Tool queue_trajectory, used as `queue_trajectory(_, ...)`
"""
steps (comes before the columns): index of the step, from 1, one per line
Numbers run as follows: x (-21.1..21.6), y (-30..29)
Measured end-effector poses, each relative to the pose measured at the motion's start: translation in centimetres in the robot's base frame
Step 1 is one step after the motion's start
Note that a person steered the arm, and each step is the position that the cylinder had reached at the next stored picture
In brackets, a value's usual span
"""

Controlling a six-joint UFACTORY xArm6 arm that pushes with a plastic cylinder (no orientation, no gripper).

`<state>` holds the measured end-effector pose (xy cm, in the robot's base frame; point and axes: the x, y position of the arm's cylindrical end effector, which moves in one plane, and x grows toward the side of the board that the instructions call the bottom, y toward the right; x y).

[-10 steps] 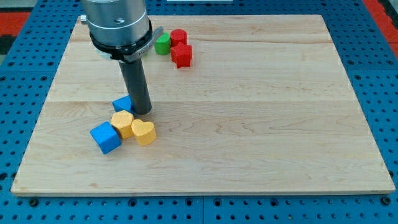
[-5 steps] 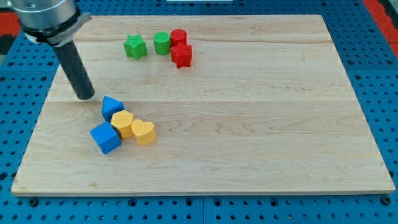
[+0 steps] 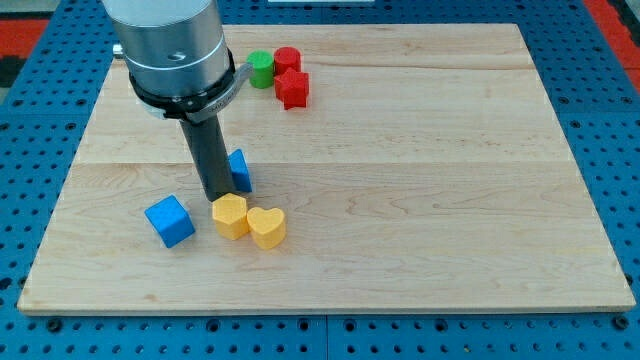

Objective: Put the yellow heart below the red star

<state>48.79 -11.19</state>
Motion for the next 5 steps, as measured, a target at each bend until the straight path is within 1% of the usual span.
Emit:
queue_trajectory(2, 0.5, -4.7)
queue_trajectory(4, 5.9, -0.7)
queue_trajectory(5, 7.2, 3.6)
